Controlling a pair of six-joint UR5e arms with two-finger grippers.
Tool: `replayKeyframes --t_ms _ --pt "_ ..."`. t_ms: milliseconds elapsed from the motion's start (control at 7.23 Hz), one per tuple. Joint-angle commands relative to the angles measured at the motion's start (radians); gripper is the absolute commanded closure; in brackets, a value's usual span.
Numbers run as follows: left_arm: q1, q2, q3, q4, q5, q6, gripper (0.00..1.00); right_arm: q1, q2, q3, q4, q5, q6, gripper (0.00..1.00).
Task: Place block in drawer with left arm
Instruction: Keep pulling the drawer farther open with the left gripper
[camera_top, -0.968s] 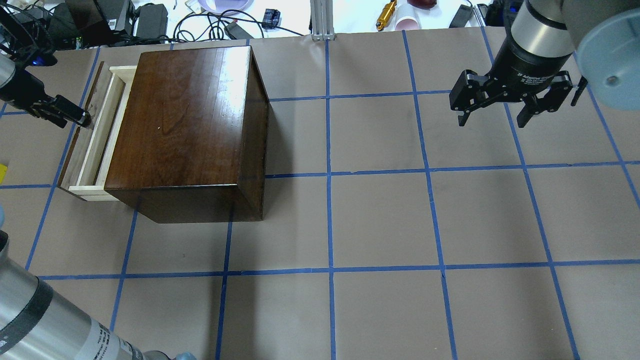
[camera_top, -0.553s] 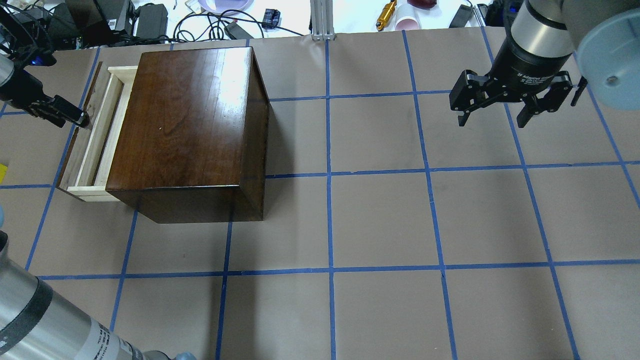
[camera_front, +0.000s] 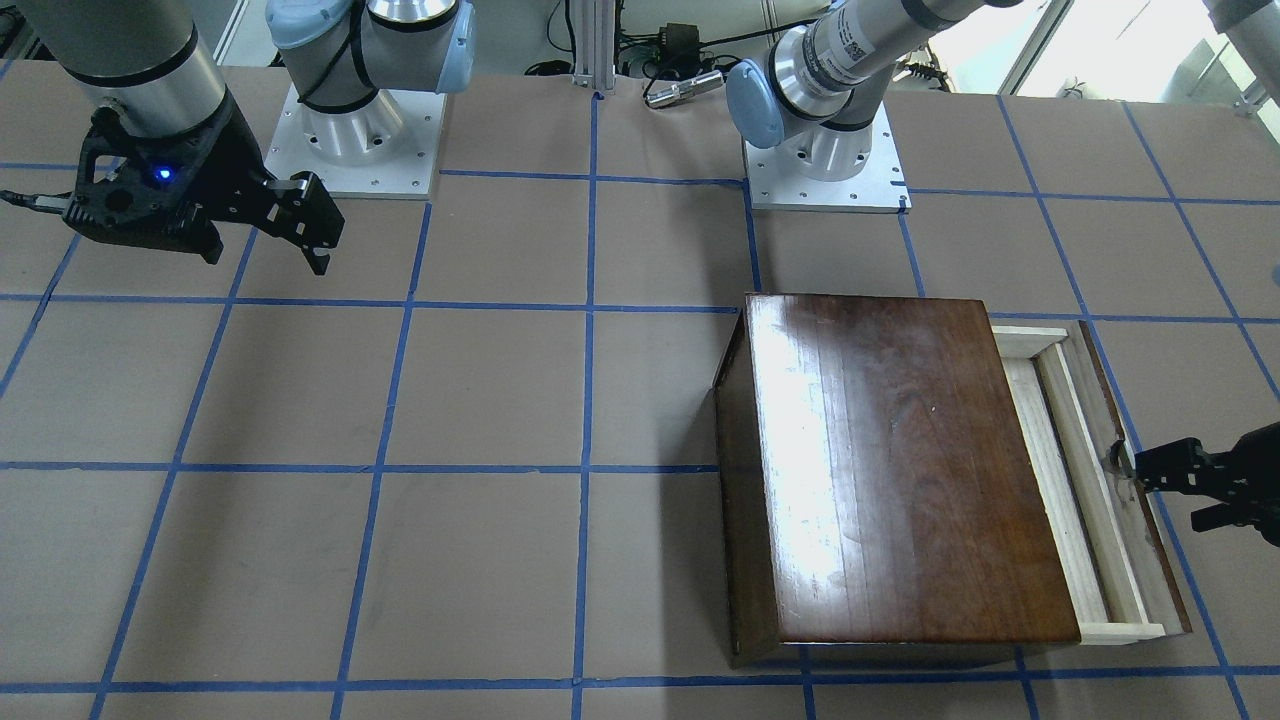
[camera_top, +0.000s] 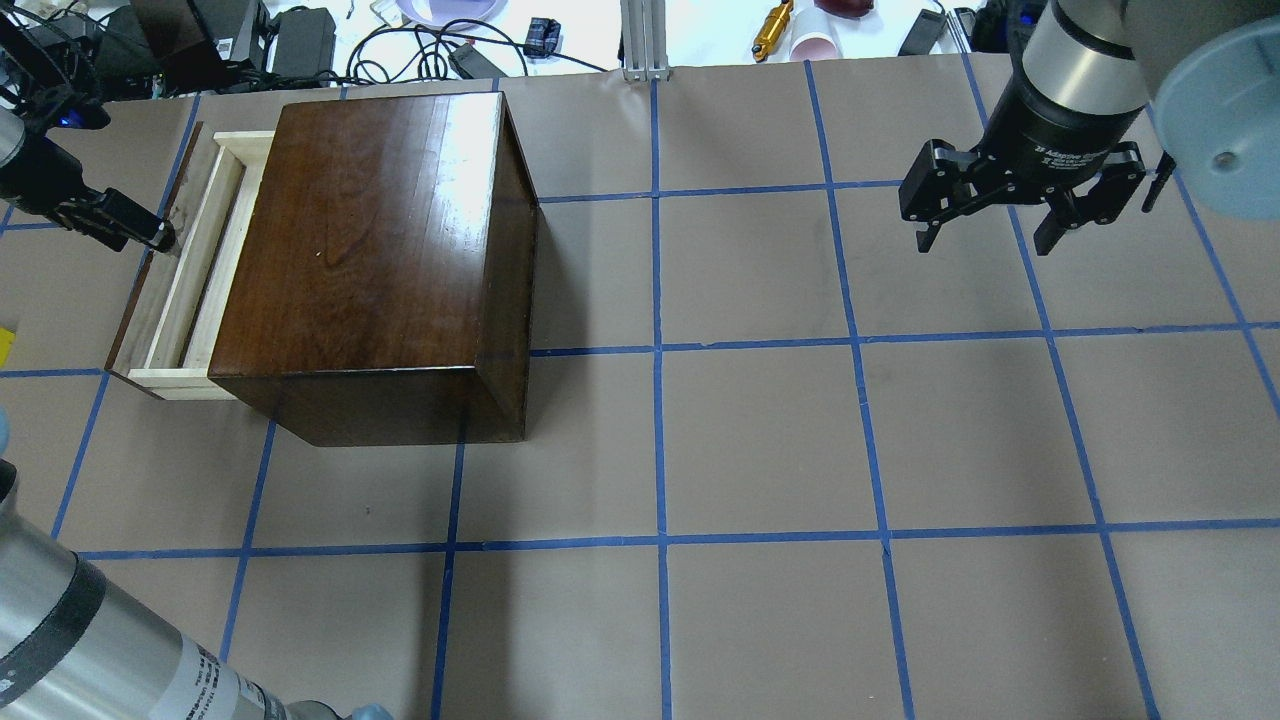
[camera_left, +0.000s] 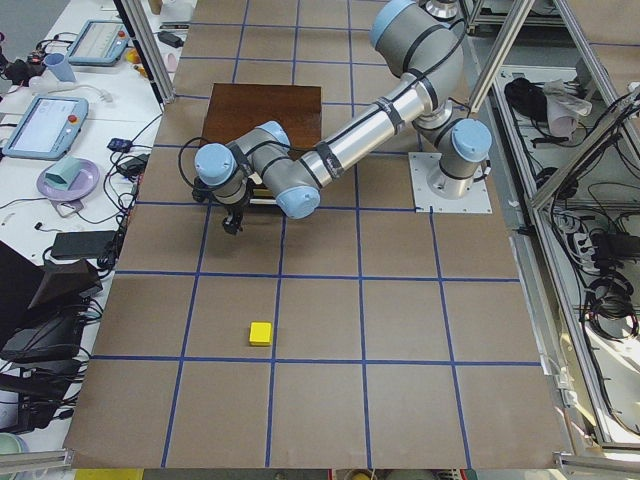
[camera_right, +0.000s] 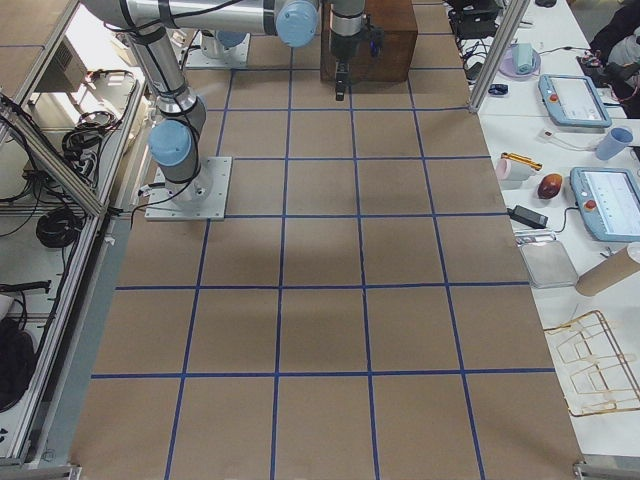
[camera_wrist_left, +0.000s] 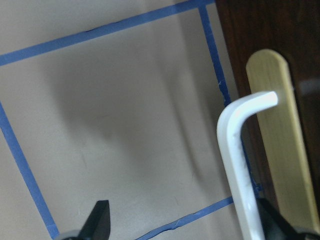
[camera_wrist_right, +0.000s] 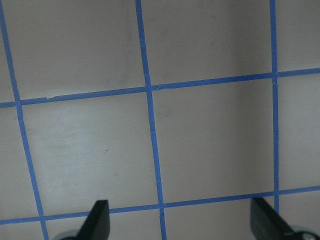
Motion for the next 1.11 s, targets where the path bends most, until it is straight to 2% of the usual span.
replayKeyframes --t_ms 0,968 --pt "0.001 -0.004 0.004 0.003 0.000 0.016 0.00 0.000 0.000 0.000 0.000 0.000 0.000 0.00" --pt "0.001 -0.008 0.004 0.006 0.000 0.063 0.00 0.000 0.000 0.000 0.000 0.000 0.000 0.00"
